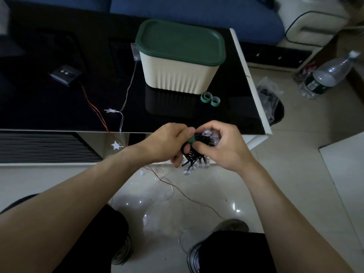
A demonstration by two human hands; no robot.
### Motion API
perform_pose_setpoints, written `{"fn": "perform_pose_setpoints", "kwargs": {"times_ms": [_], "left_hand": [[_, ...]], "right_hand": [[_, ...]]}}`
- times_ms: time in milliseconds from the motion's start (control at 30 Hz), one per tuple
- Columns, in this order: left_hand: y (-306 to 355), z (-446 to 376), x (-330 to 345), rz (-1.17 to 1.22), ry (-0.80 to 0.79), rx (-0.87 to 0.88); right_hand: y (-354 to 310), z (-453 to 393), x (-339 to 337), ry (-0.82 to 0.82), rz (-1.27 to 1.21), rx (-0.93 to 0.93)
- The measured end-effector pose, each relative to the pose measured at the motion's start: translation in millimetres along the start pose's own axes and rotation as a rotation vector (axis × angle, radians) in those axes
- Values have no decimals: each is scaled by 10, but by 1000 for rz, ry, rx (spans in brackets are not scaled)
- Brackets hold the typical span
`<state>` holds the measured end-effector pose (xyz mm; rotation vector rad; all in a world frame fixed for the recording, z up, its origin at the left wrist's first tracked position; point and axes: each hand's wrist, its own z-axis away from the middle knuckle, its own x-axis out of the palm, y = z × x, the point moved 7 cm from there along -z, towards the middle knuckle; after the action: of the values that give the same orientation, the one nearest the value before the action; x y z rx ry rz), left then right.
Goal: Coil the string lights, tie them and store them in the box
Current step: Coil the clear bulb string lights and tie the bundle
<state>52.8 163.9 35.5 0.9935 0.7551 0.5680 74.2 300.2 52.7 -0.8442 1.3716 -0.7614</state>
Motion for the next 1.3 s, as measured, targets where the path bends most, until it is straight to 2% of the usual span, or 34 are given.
{"fn": "perform_pose_setpoints", "kwargs": {"times_ms": [333, 667, 833, 1067, 1300], "left_hand": [[27, -35, -43, 49, 26, 28], [-22, -28, -63, -34, -33, -33], [-34, 0, -75, 8, -75, -91], [-59, -15, -125, 51, -21, -111], [-53, -10, -108, 15, -15, -109]], "right_hand": [[-81, 21, 61, 194, 79, -12], [-91, 24, 93, 73, 230, -193], [-167, 50, 134, 100, 239, -305], [-230, 70, 78, 172, 251, -453], [-199, 81, 0, 172, 216, -447]]}}
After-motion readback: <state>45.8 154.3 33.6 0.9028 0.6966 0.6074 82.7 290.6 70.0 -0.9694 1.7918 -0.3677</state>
